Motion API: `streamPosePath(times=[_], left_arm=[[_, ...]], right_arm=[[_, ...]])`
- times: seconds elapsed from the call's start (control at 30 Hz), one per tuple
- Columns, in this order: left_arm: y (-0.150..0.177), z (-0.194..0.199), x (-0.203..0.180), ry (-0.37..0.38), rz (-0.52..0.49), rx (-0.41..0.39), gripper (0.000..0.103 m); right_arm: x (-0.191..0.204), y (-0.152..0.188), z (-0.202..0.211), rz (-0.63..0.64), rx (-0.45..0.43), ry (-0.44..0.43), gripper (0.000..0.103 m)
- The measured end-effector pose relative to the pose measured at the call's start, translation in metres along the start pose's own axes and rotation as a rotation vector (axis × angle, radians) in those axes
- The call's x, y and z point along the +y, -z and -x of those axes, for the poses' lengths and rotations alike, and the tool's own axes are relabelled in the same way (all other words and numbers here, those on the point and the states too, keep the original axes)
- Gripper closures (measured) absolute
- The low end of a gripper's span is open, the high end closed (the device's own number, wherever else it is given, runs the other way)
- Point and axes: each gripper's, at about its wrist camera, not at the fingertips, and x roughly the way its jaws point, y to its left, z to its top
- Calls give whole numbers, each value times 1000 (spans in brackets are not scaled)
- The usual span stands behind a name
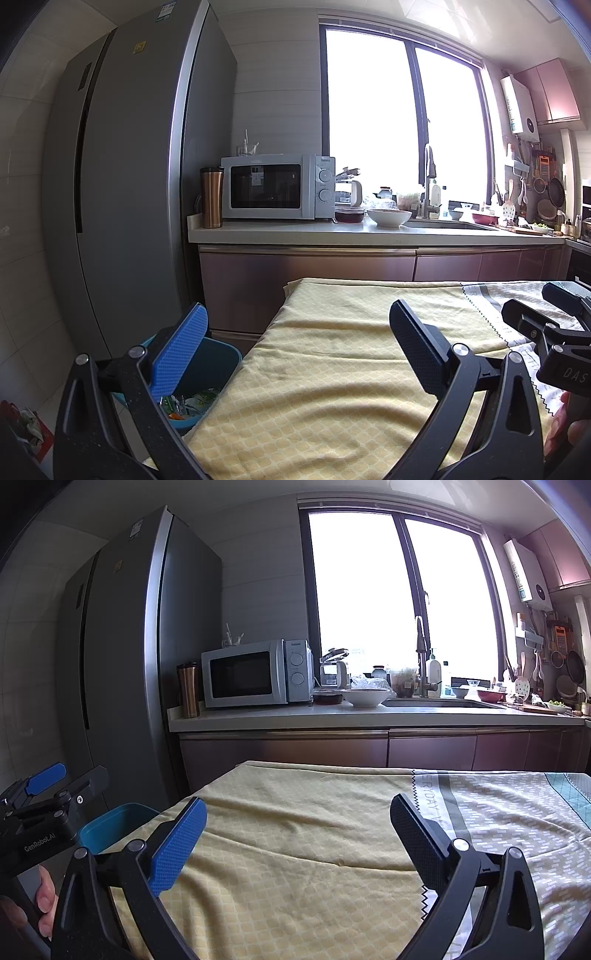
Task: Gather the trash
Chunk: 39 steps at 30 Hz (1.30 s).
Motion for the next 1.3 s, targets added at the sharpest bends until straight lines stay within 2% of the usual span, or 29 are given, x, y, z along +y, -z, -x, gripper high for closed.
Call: streamPosePath(times=[1.3], left_arm=[[2,0,-2,2,2,4,6]], right_arm=[[-3,0,0,-2,0,7,7]])
